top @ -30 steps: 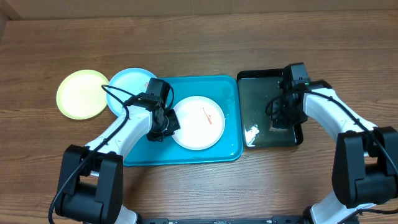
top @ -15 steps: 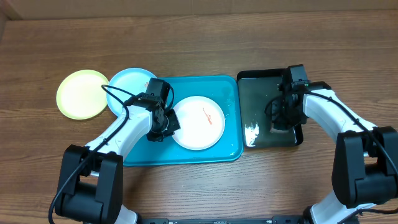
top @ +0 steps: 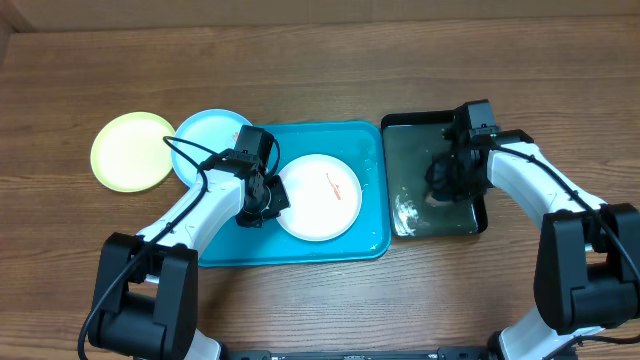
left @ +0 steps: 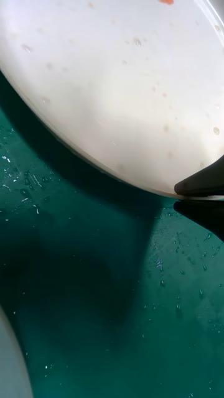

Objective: Clean dirty plates on tray and stack at the side
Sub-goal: 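Reach the right gripper into the black basin and grasp the green sponge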

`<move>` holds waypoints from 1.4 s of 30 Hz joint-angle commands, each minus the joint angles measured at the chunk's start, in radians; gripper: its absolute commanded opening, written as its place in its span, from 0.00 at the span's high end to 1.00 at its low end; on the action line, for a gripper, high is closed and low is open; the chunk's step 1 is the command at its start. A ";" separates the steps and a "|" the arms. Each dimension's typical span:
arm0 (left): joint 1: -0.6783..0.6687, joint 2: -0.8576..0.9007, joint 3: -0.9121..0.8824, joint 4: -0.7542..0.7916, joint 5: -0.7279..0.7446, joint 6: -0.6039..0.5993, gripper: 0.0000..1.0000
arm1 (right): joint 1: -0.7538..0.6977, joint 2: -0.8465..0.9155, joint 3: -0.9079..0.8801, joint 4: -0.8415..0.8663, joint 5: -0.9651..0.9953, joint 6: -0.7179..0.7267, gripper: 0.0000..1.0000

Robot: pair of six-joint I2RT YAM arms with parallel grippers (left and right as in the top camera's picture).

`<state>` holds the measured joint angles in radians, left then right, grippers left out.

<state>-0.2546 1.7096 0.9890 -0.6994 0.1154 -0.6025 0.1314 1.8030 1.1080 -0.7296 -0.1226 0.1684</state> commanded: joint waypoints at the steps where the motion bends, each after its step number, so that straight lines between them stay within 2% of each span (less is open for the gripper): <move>1: 0.005 -0.002 0.014 0.001 -0.018 0.005 0.96 | 0.002 -0.006 0.035 0.011 -0.099 -0.019 0.96; 17: -0.017 -0.002 0.014 0.012 -0.038 0.005 0.96 | 0.200 -0.006 0.004 0.026 0.319 0.016 0.96; 25: -0.022 -0.002 0.014 0.013 -0.045 0.005 0.96 | 0.216 -0.006 0.000 0.030 0.321 0.019 0.96; 34: -0.022 -0.002 0.014 0.016 -0.044 0.005 0.96 | 0.216 -0.006 -0.082 0.104 0.320 0.019 0.96; 42: -0.022 -0.002 0.014 0.015 -0.044 0.005 0.95 | 0.215 -0.007 -0.058 0.089 0.320 0.018 0.96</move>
<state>-0.2687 1.7096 0.9890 -0.6876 0.0925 -0.6025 0.3470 1.8030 1.0412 -0.6151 0.1902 0.1802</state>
